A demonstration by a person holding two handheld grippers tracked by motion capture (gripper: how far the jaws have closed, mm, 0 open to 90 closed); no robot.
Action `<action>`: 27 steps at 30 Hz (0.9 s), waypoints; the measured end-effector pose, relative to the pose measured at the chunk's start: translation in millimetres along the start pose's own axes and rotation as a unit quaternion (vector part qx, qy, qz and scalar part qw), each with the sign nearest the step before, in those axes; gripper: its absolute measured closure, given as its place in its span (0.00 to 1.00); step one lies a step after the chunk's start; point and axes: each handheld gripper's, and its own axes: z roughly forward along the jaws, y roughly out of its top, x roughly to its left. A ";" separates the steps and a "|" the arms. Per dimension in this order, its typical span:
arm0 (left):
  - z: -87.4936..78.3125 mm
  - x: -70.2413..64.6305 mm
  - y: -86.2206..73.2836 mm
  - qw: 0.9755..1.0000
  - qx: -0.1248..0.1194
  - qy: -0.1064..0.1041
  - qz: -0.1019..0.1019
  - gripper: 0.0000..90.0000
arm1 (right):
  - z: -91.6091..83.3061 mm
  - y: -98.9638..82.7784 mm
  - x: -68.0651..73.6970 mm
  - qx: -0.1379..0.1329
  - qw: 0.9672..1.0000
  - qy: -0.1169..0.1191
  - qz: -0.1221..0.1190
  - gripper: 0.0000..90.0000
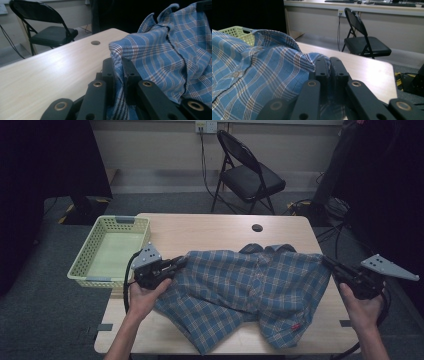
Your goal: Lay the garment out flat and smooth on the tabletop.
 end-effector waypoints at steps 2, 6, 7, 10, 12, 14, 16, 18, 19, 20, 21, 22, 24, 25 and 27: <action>0.2 1.3 7.9 1.000 -0.006 0.004 0.001 0.92 | 0.2 7.8 -2.2 -0.006 1.000 -0.002 -0.002 0.96; 3.3 3.2 23.4 1.000 -0.009 0.013 0.011 0.92 | 1.3 23.8 -4.2 -0.015 1.000 -0.006 -0.008 0.96; 4.6 4.1 27.2 1.000 -0.009 0.017 0.014 0.92 | 1.8 27.7 -4.8 -0.016 1.000 -0.008 -0.009 0.96; 8.7 8.8 38.0 1.000 -0.008 0.024 0.015 0.92 | 6.1 42.3 -9.0 -0.021 1.000 -0.014 -0.012 0.96; 11.0 12.6 45.4 0.999 -0.009 0.028 0.017 0.92 | 9.9 49.3 -11.5 -0.021 1.000 -0.017 -0.015 0.96; 12.2 14.9 52.8 0.999 -0.011 0.026 0.015 0.92 | 13.7 56.8 -14.0 -0.023 0.999 -0.019 -0.014 0.96; 13.3 16.4 59.4 0.999 -0.016 0.029 0.019 0.92 | 17.3 64.4 -16.0 -0.026 0.999 -0.020 -0.016 0.96; 15.2 18.9 65.3 0.999 -0.019 0.032 0.020 0.92 | 19.3 68.1 -17.2 -0.026 0.999 -0.022 -0.017 0.96; 16.6 20.6 68.4 0.999 -0.020 0.034 0.020 0.92 | 21.5 71.7 -18.3 -0.027 0.999 -0.023 -0.016 0.96; 17.8 22.5 71.9 0.999 -0.020 0.035 0.022 0.92 | 23.7 75.3 -19.6 -0.026 0.999 -0.024 -0.017 0.96; 19.2 24.4 75.7 0.999 -0.022 0.037 0.021 0.92 | 26.0 78.8 -20.9 -0.026 0.999 -0.025 -0.017 0.96; 20.6 26.3 79.8 0.999 -0.020 0.038 0.022 0.92 | 28.4 82.3 -22.3 -0.026 0.999 -0.027 -0.018 0.96; 23.7 29.6 88.2 0.999 -0.020 0.041 0.025 0.92 | 32.9 89.4 -25.0 -0.026 0.999 -0.029 -0.018 0.96; 25.7 31.1 92.4 0.998 -0.020 0.044 0.027 0.92 | 35.6 93.0 -26.5 -0.026 0.999 -0.032 -0.018 0.96; 32.1 38.3 105.5 0.998 -0.019 0.052 0.028 0.92 | 45.4 104.1 -31.4 -0.021 0.999 -0.039 -0.018 0.96</action>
